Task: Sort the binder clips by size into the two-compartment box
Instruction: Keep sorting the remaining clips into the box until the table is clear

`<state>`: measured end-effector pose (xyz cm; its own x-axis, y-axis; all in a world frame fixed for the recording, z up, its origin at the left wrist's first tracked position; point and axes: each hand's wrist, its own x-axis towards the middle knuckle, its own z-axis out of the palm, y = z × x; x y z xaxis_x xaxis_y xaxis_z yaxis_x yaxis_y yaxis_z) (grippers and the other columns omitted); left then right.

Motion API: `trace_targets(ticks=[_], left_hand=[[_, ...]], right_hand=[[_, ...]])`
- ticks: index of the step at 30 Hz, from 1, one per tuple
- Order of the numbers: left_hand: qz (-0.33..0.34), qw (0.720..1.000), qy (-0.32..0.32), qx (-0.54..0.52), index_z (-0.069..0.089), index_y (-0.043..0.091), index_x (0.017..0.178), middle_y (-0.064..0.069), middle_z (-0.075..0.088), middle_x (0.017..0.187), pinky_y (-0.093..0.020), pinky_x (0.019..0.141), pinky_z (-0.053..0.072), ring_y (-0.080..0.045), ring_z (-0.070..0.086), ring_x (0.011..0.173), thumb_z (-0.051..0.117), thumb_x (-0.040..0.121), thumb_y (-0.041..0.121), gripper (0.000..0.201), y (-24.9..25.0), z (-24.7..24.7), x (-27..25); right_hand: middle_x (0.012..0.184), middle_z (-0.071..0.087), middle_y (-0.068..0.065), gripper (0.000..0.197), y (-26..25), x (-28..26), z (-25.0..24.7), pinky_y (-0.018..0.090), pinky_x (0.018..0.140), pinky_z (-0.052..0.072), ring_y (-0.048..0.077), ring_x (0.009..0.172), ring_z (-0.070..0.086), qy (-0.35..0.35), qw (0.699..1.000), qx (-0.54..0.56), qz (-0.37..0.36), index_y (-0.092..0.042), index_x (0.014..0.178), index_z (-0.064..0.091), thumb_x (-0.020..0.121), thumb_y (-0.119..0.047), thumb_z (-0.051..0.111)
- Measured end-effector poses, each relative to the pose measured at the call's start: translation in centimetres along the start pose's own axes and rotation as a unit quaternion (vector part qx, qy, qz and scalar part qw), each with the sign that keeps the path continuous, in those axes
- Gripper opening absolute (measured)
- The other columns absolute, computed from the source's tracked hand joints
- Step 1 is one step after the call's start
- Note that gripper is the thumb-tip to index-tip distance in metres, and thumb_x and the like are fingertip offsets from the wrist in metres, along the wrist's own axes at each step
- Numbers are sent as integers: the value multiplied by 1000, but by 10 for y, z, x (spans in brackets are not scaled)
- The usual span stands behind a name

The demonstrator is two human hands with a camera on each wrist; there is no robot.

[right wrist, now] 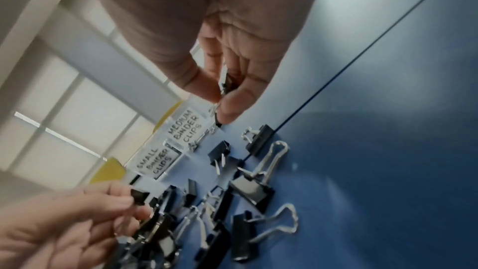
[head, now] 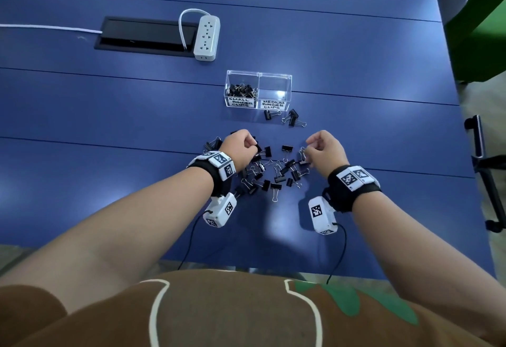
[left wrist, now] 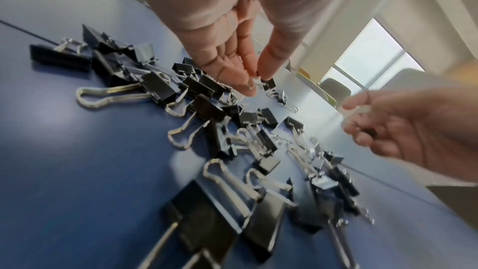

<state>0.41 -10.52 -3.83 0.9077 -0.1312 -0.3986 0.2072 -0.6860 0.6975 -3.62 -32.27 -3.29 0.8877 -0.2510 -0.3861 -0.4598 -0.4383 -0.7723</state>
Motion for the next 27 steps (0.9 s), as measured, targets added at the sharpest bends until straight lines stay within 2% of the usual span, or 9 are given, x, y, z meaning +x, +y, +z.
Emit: trace_targets(ticks=[4, 8, 11, 13, 14, 18, 22, 24, 27], left_hand=[[-28, 997, -23, -66, 56, 16, 93, -2, 62, 80, -24, 62, 47, -19, 58, 71, 51, 83, 4, 15, 2, -1, 3], [-39, 994, -47, -92, 57, 18, 98, 2, 56, 77, -20, 49, 40, -16, 53, 61, 36, 86, -1, 31, 10, 1, 0], [-79, 988, -72, -112, 59, 17, 83, 3, 53, 74, -22, 47, 37, -14, 53, 55, 30, 87, 0, 35, 17, 1, 1], [-116, 978, -100, -144, 57, 15, 74, 0, 53, 75, -23, 48, 36, -16, 50, 53, 33, 90, 1, 32, 21, 1, 3], [-127, 976, -109, -140, 56, 14, 73, -2, 53, 74, -23, 49, 36, -16, 49, 53, 37, 92, 6, 28, 22, 1, 4], [-14, 994, -92, 58, 53, 14, 80, 3, 50, 68, -29, 59, 39, -15, 47, 61, 53, 91, 37, 25, 13, 7, -6], [68, 963, -123, 229, 52, 15, 95, -3, 57, 98, -38, 81, 49, -25, 56, 89, 59, 87, 30, 18, 1, 12, -13], [94, 949, -120, 275, 53, 13, 105, -7, 57, 108, -43, 87, 50, -28, 57, 97, 57, 90, 29, 22, 0, 13, -13], [139, 928, -120, 326, 53, 13, 110, -9, 55, 112, -43, 88, 50, -29, 55, 105, 54, 93, 29, 24, 0, 16, -12]], right_hand=[[69, 56, 4, 29, 2, -14, -3, 31, 55, 50, 17, 56, 55, -71, 995, 55, 37, -24, 82, 57, 84, -1, 39], [66, 48, -4, 12, 8, -31, 8, 25, 58, 42, 14, 59, 47, -125, 987, -96, -23, -18, 91, 58, 81, -12, 61], [95, 57, -1, 24, 14, -40, 18, 28, 76, 44, 20, 85, 54, -147, 942, -290, -80, -18, 105, 57, 82, -23, 62], [117, 54, 2, 29, 16, -43, 23, 36, 89, 47, 25, 105, 53, -155, 923, -342, -80, -18, 112, 53, 85, -24, 59], [120, 52, 3, 28, 17, -43, 23, 38, 90, 46, 26, 108, 53, -156, 922, -347, -73, -18, 112, 51, 86, -25, 59], [101, 52, 3, 23, 22, -41, 22, 32, 79, 45, 26, 93, 55, -145, 943, -293, -63, -15, 100, 52, 83, -25, 63], [69, 48, -5, 13, 18, -36, 24, 26, 61, 36, 17, 67, 47, -114, 972, -201, -39, -16, 86, 53, 80, -22, 63], [67, 52, -4, 6, 14, -29, 25, 23, 56, 37, 13, 60, 45, -102, 988, -115, 0, -16, 79, 56, 81, -19, 61], [64, 54, 7, 19, 2, -14, 24, 21, 43, 36, 16, 49, 42, -91, 987, 96, 91, -13, 67, 57, 83, -7, 49]])
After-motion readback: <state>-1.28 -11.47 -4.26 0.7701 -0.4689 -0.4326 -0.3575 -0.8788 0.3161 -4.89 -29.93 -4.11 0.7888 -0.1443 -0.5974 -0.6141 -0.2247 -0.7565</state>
